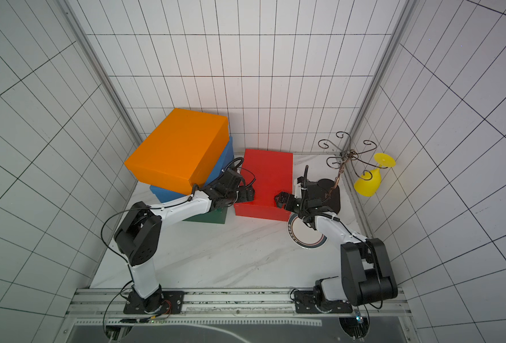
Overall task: Stack the shoeboxes
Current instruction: Pick up the shoebox from the center of the board.
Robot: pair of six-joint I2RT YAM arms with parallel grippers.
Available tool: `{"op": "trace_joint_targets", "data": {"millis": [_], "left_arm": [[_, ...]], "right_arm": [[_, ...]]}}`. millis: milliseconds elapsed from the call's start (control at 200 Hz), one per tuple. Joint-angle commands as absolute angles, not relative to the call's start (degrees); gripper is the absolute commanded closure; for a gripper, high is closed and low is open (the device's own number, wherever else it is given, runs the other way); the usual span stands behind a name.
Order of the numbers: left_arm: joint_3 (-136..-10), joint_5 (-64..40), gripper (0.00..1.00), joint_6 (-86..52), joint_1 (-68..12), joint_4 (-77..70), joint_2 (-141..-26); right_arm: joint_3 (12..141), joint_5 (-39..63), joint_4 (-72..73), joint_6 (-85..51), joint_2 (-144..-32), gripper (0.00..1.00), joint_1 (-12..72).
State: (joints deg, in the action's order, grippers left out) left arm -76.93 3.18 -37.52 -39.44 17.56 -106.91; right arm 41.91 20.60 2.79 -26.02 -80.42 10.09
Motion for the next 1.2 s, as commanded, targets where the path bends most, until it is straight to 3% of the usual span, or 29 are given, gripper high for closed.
{"op": "trace_joint_targets", "data": {"millis": [0, 300, 545, 900, 1195], "left_arm": [[-78.2, 1.0, 0.03, -37.4, -38.8, 16.2, -109.1], [-77.7, -6.3, 0.03, -38.9, -38.7, 11.0, -111.6], [-77.4, -11.4, 0.03, -41.7, -39.1, 8.4, -110.9], [-82.4, -12.7, 0.03, -41.7, -40.8, 9.6, -107.2], [-84.9, -11.6, 0.03, -41.8, -41.3, 10.8, -103.0]], "right_arm": [[46.1, 23.8, 2.9, -24.9, -82.8, 0.02, 9.4], [44.6, 30.7, 7.4, -27.4, -86.3, 0.02, 9.2], [43.5, 37.4, 12.1, -31.3, -84.5, 0.13, 9.2], [46.8, 36.9, 9.4, -32.2, -77.0, 0.25, 10.7], [50.3, 36.2, 6.3, -31.8, -72.9, 0.27, 11.6]]}}
